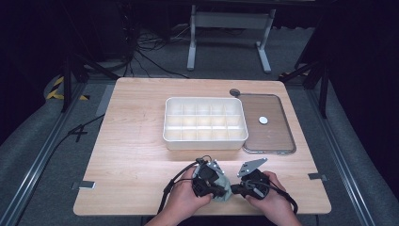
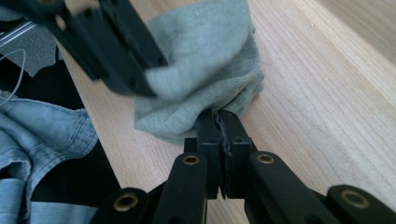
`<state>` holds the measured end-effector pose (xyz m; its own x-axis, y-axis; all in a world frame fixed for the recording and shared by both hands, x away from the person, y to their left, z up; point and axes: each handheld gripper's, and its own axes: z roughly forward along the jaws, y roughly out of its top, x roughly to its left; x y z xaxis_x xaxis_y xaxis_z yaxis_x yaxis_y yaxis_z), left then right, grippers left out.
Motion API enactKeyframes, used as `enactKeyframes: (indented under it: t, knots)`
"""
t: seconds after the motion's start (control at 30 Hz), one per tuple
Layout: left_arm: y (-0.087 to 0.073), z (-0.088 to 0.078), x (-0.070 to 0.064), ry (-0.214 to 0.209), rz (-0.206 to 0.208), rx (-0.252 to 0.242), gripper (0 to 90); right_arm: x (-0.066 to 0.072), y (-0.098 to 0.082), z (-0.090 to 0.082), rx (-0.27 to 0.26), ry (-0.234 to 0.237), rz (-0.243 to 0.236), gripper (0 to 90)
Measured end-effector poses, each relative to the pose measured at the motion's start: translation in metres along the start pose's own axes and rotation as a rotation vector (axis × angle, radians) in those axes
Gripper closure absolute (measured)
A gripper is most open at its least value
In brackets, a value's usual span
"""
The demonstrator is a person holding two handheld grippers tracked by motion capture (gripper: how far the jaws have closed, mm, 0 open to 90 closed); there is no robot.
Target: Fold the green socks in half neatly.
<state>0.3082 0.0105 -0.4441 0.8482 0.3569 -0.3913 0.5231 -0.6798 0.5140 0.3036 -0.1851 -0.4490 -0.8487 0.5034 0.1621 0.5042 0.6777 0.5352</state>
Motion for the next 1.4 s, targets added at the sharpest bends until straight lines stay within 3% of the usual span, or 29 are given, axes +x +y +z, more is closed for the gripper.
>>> enactKeyframes:
  t: [0.1,0.23,0.43,0.57,0.6,0.67,0.7,0.77,0.8,0.83,0.87,0.93,0.97,1.13,1.23,1.33,1.4]
  knots:
    - [-0.002,0.006,0.001,-0.025,0.01,0.022,67.2,-0.002,-0.001,-0.002,0.003,-0.01,0.008,88.5]
    - [-0.002,0.009,0.001,-0.049,0.025,0.03,56.0,-0.003,0.0,-0.014,-0.033,-0.027,0.012,88.4]
    - [-0.003,0.011,0.0,-0.053,0.013,0.018,55.1,0.011,0.012,-0.021,-0.146,-0.028,-0.014,88.6]
    - [-0.003,0.009,-0.002,-0.048,0.013,0.02,53.4,0.012,0.014,-0.005,-0.114,-0.023,-0.024,88.7]
    - [-0.003,0.005,-0.001,-0.044,0.038,0.021,53.4,0.012,0.014,-0.005,-0.114,-0.023,-0.024,88.7]
    - [-0.003,-0.008,0.001,-0.055,0.034,-0.024,55.0,0.009,0.01,0.001,-0.083,-0.026,-0.001,88.8]
    - [-0.003,-0.013,0.002,-0.052,0.018,-0.072,56.3,0.008,0.009,0.003,-0.079,-0.022,0.009,88.8]
    - [-0.002,-0.023,0.007,-0.007,0.005,-0.133,58.5,0.006,0.007,0.004,-0.079,-0.019,0.007,88.8]
    - [-0.002,-0.025,0.009,0.02,0.002,-0.139,62.9,0.006,0.007,0.004,-0.079,-0.017,0.003,88.7]
    - [-0.002,-0.022,0.012,0.098,0.015,-0.119,64.8,0.006,0.008,0.005,-0.081,-0.015,-0.01,88.4]
    - [-0.002,-0.022,0.012,0.098,0.015,-0.119,66.9,0.006,0.008,0.005,-0.081,-0.015,-0.01,88.4]
    - [-0.003,-0.012,0.015,0.167,0.053,-0.033,70.4,0.006,0.008,0.007,-0.083,-0.013,-0.017,88.3]
    - [-0.004,-0.008,0.015,0.198,0.05,-0.005,73.6,0.006,0.008,0.007,-0.086,-0.01,-0.018,88.3]
    - [-0.009,-0.003,0.015,0.218,0.01,0.008,77.1,0.004,0.007,0.005,-0.098,-0.022,-0.021,84.1]
    - [-0.011,-0.002,0.011,0.243,-0.025,-0.005,77.5,0.009,0.009,-0.007,-0.145,-0.046,-0.021,82.9]
    - [-0.011,-0.003,0.011,0.247,-0.059,-0.01,77.9,0.014,0.011,-0.01,-0.165,-0.024,-0.021,82.5]
    - [-0.013,-0.003,0.012,0.238,-0.085,-0.027,78.1,0.019,0.012,-0.005,-0.138,-0.013,-0.031,82.3]
